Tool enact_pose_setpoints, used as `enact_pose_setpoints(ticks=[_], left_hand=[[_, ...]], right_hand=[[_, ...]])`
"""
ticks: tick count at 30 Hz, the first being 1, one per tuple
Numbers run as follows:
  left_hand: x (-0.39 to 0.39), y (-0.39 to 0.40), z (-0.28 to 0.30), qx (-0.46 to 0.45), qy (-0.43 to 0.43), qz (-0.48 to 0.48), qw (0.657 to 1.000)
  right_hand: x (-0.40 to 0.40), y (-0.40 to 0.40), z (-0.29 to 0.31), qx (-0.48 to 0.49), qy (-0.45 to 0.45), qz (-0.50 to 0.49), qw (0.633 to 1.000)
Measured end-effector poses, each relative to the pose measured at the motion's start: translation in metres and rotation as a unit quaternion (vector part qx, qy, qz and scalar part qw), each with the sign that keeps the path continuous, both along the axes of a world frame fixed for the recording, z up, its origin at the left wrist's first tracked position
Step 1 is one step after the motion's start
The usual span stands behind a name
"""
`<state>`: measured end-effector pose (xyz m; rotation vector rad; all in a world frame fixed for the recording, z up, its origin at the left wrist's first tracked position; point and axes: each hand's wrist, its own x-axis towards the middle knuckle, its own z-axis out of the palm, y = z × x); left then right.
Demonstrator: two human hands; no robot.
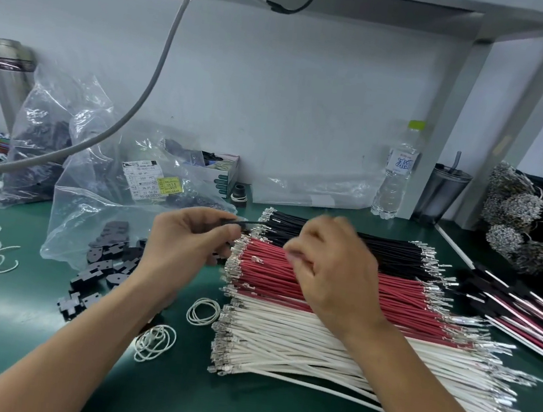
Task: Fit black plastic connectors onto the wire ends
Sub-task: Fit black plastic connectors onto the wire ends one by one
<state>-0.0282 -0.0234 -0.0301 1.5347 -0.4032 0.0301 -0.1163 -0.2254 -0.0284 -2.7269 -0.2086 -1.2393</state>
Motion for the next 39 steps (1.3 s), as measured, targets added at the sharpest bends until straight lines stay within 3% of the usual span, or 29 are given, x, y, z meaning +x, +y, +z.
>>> enact_pose_setpoints(ticks=[3, 12, 25, 39], left_hand=[[-0.001, -0.001, 0.002, -0.016, 0.034, 0.003, 0.999], [-0.001, 0.003, 0.007, -0.058, 0.069, -0.04, 0.995], [-0.009, 0.004, 0.014, -0.079, 0.117, -0.176, 0.974], [-0.012, 0.003, 0.017, -0.092, 0.145, -0.209, 0.963]], right_hand=[[0.006, 0.002, -0.014, 0.036, 0.145, -0.03, 0.988], [-0.001, -0.004, -0.004, 0.17, 0.152, 0.026, 0.973], [-0.012, 0.005, 0.008, 0.222, 0.034, 0.123, 0.967], [-0.015, 0.011, 0.01, 0.192, -0.013, 0.137, 0.972]])
